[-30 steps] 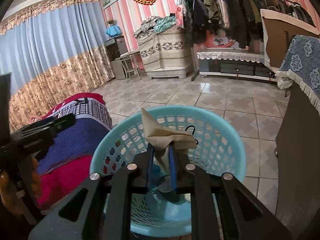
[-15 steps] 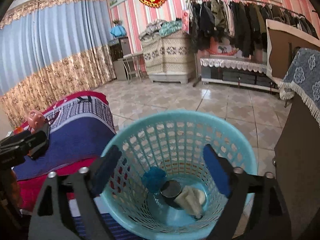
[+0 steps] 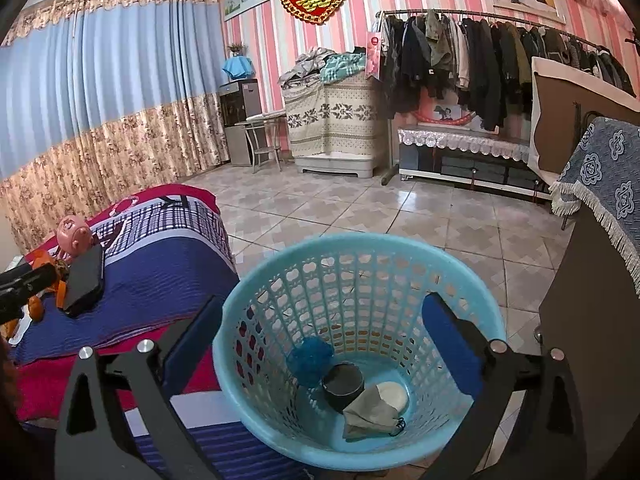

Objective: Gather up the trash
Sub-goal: 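Move both grippers back over the bed, then grasp the orange mandarin with the left gripper while the right grasps the orange peel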

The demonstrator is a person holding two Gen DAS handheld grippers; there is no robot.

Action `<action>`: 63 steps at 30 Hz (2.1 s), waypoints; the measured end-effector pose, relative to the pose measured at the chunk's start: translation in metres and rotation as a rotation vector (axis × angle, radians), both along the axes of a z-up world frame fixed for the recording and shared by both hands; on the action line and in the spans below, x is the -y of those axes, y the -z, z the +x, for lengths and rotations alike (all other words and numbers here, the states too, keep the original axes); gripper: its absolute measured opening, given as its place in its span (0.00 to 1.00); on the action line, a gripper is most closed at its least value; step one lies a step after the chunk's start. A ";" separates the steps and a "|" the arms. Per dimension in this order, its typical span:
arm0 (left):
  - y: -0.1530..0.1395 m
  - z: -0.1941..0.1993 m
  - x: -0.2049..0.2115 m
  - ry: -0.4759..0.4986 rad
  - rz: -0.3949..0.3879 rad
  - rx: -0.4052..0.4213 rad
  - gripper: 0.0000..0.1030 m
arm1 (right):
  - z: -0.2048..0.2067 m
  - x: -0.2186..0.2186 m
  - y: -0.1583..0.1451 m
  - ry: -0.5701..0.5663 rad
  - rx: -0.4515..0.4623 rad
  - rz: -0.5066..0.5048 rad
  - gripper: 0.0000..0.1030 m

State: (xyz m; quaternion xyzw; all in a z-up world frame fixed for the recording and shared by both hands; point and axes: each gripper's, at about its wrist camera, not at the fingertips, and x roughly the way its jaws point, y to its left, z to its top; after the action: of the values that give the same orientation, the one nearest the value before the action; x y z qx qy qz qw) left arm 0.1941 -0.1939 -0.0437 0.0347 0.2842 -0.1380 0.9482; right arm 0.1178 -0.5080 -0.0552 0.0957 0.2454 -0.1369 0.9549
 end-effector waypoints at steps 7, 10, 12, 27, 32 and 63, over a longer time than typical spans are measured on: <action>-0.002 -0.009 -0.040 -0.059 0.007 0.005 0.92 | -0.003 -0.013 -0.002 -0.019 0.001 -0.010 0.95; 0.000 -0.013 -0.058 -0.085 0.012 0.005 0.92 | -0.003 -0.021 -0.004 -0.029 0.007 -0.023 0.95; 0.001 -0.017 -0.073 -0.102 0.013 -0.002 0.92 | -0.003 -0.026 -0.005 -0.036 0.009 -0.027 0.95; 0.018 -0.034 -0.174 -0.261 -0.004 -0.056 0.93 | 0.003 -0.089 -0.014 -0.125 0.031 -0.063 0.95; 0.025 -0.032 -0.203 -0.308 0.015 -0.067 0.93 | 0.013 -0.118 -0.012 -0.187 0.009 -0.110 0.95; 0.030 -0.001 -0.265 -0.278 0.007 -0.124 0.30 | 0.081 -0.318 0.001 -0.614 -0.079 -0.198 0.95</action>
State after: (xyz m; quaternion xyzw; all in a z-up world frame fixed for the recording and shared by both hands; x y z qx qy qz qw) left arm 0.1932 0.0710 -0.0738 -0.0103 0.3447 -0.0065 0.9386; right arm 0.1990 -0.1898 -0.0564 -0.0815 0.2851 0.1305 0.9461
